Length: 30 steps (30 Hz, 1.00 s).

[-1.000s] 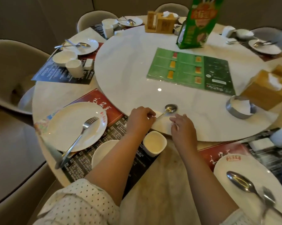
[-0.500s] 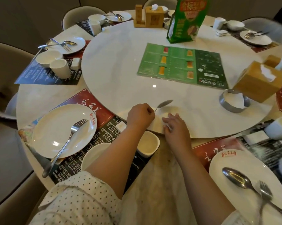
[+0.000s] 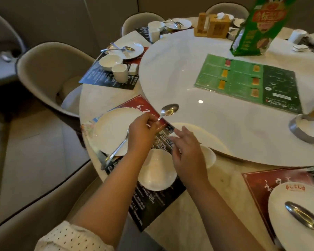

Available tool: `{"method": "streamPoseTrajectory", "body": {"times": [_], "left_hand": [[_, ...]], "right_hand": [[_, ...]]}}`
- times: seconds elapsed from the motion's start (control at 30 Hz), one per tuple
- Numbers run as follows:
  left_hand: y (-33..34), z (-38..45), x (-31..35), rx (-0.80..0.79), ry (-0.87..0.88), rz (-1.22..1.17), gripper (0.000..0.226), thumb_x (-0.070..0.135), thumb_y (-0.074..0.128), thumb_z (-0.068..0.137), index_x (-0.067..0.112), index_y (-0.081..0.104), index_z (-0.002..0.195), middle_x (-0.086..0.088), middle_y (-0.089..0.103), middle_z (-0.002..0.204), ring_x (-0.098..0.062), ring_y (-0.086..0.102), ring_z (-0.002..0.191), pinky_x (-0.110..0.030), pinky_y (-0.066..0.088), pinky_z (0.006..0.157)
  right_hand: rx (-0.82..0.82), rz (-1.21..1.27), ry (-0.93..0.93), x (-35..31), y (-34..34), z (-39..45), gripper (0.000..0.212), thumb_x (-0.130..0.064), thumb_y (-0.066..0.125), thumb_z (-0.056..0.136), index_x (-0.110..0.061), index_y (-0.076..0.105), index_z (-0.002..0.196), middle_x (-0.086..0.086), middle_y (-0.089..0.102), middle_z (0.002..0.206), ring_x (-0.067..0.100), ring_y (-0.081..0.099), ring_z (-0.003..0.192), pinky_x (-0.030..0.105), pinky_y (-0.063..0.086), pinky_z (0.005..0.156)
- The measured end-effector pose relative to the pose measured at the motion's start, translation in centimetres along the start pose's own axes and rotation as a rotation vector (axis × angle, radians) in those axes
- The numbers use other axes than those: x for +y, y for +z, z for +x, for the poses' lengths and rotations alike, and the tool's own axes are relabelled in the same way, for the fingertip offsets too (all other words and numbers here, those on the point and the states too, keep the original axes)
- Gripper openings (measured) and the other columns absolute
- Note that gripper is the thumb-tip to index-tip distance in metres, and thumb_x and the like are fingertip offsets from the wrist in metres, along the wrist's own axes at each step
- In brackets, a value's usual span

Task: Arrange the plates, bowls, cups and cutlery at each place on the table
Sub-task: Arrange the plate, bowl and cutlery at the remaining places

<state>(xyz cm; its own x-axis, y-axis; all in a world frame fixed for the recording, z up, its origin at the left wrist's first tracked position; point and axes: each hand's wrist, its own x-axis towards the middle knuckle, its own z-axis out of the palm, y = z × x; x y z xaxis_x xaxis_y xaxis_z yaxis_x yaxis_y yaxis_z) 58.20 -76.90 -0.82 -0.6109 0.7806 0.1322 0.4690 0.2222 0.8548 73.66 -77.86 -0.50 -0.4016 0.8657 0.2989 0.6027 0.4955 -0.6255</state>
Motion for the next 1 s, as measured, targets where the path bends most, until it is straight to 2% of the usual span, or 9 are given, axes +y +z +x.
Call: {"method": "streamPoseTrajectory", "body": {"times": [0.07,0.17,0.3,0.37,0.53,0.67,0.9,1.0], "left_hand": [[-2.0,-0.2,-1.9,0.053,-0.022,0.074,0.004,0.017,0.066,0.087,0.02,0.067,0.085,0.008,0.066,0.082,-0.002,0.058,0.071,-0.01,0.038,0.059],[-4.2,-0.4,-4.4,0.129,-0.097,0.161,0.004,0.017,0.065,0.089,0.016,0.068,0.089,0.001,0.066,0.089,-0.013,0.059,0.082,-0.022,0.038,0.068],[-6.0,-0.6,-6.7,0.165,-0.13,0.266,0.007,0.017,0.062,0.09,0.015,0.069,0.092,0.001,0.067,0.093,-0.02,0.06,0.089,-0.038,0.049,0.08],[-6.5,-0.7,-7.5,0.17,-0.126,0.326,0.009,0.019,0.062,0.091,0.016,0.07,0.094,0.001,0.068,0.096,-0.021,0.058,0.093,-0.045,0.049,0.086],[-6.9,-1.0,-9.0,0.167,-0.105,0.389,0.008,0.021,0.063,0.09,0.02,0.071,0.093,0.003,0.069,0.097,-0.023,0.057,0.096,-0.041,0.041,0.087],[-7.0,-0.6,-9.4,0.16,-0.094,0.388,0.008,0.021,0.064,0.09,0.022,0.072,0.092,0.004,0.07,0.097,-0.023,0.055,0.098,-0.033,0.026,0.08],[-6.7,0.1,-9.7,0.113,-0.132,0.421,0.011,0.023,0.064,0.089,0.023,0.072,0.096,0.003,0.068,0.101,-0.022,0.055,0.1,-0.035,0.027,0.082],[-7.0,0.1,-9.6,0.11,-0.13,0.412,0.015,0.023,0.064,0.089,0.021,0.071,0.102,-0.002,0.066,0.109,-0.024,0.056,0.105,-0.039,0.034,0.088]], "right_hand": [[-0.067,-0.014,-0.036,-1.0,1.5,-1.0,0.028,-0.006,0.061,0.089,-0.011,0.068,0.115,0.008,0.058,0.133,0.023,0.039,0.136,0.037,0.03,0.113],[-0.128,-0.073,-0.057,-1.6,3.1,-1.8,0.028,-0.009,0.061,0.089,-0.013,0.068,0.116,0.008,0.058,0.132,0.023,0.041,0.135,0.041,0.035,0.111],[-0.164,-0.107,-0.062,-1.8,4.1,-2.2,0.026,-0.011,0.061,0.089,-0.017,0.069,0.113,0.005,0.06,0.13,0.022,0.042,0.133,0.031,0.025,0.11],[-0.172,-0.112,-0.064,-1.8,4.4,-2.1,0.025,-0.012,0.061,0.089,-0.017,0.069,0.113,0.005,0.06,0.129,0.022,0.042,0.132,0.029,0.023,0.109],[-0.168,-0.106,-0.051,-1.8,4.8,-1.9,0.026,-0.013,0.062,0.089,-0.017,0.069,0.113,0.005,0.06,0.13,0.022,0.043,0.132,0.031,0.027,0.106],[-0.181,-0.091,-0.038,-1.7,5.0,-1.8,0.026,-0.014,0.06,0.091,-0.017,0.068,0.115,0.004,0.058,0.133,0.02,0.039,0.134,0.032,0.028,0.107],[-0.194,-0.06,-0.01,-1.6,4.8,-2.0,0.025,-0.014,0.058,0.092,-0.017,0.067,0.115,0.004,0.056,0.133,0.019,0.037,0.135,0.036,0.032,0.109],[-0.181,-0.05,-0.016,-1.4,4.5,-2.2,0.026,-0.014,0.057,0.092,-0.019,0.067,0.116,0.002,0.055,0.135,0.018,0.035,0.137,0.033,0.03,0.11]]}}
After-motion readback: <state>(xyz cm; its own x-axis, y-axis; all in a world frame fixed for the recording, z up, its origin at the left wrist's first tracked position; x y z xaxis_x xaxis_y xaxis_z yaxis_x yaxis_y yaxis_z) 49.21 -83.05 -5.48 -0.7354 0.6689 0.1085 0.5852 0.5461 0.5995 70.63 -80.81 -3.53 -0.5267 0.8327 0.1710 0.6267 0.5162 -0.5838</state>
